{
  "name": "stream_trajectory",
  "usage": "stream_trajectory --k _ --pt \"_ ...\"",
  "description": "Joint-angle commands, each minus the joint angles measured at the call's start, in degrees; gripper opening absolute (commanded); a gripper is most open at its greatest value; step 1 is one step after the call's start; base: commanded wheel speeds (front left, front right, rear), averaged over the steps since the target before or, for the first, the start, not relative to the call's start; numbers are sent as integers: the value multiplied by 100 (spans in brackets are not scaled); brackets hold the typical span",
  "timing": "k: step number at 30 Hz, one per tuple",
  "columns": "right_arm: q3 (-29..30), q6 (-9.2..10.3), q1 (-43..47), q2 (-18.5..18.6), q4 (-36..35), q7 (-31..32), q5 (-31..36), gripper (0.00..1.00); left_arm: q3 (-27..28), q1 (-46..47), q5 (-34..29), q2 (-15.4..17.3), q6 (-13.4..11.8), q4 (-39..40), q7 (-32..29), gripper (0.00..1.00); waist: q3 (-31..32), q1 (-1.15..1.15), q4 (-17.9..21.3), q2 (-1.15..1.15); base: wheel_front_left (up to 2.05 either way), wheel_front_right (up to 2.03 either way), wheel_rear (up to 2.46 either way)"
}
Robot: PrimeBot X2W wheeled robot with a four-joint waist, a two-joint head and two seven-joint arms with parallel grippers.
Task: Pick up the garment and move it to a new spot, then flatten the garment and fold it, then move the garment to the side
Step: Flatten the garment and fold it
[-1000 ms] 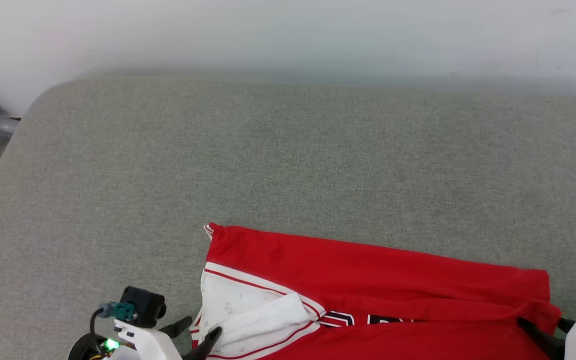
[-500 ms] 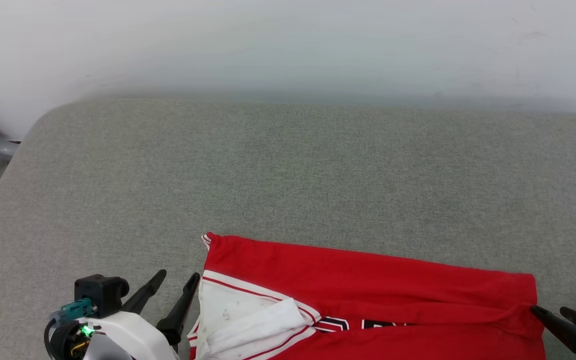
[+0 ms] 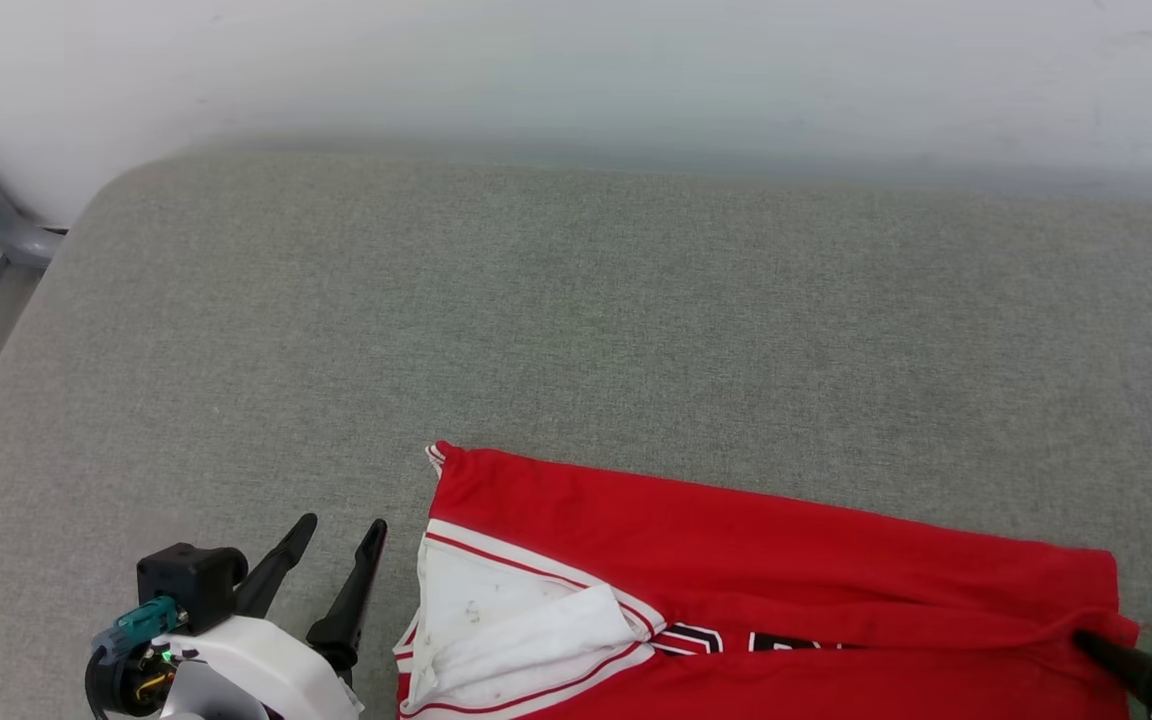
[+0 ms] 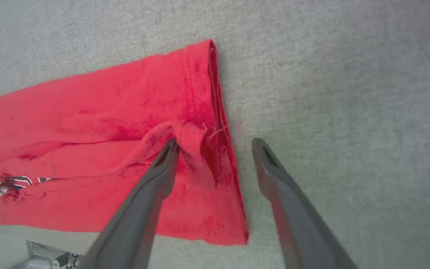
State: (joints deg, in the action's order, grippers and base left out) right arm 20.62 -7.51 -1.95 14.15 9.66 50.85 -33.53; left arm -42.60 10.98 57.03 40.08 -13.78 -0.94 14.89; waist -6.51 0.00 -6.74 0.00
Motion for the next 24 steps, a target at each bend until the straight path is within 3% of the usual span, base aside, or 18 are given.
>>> stream_trajectory --k 1,11,19,24 --pt "63 5 -87 -152 78 85 95 100 29 -60 -49 -35 23 -26 38 100 -24 0 -35 0 0 0 0" --pt "172 5 -102 -712 695 222 576 100 35 -10 -136 -113 158 -122 40 100 -22 0 -144 0 0 0 0" --pt "-234 -6 -224 -916 805 153 171 100 45 25 -138 -78 174 -132 37 100 -116 0 -122 0 0 0 0" --pt "-471 -6 -242 -812 816 130 13 100 28 68 -145 -123 209 -188 38 100 -129 0 -109 0 0 0 0"
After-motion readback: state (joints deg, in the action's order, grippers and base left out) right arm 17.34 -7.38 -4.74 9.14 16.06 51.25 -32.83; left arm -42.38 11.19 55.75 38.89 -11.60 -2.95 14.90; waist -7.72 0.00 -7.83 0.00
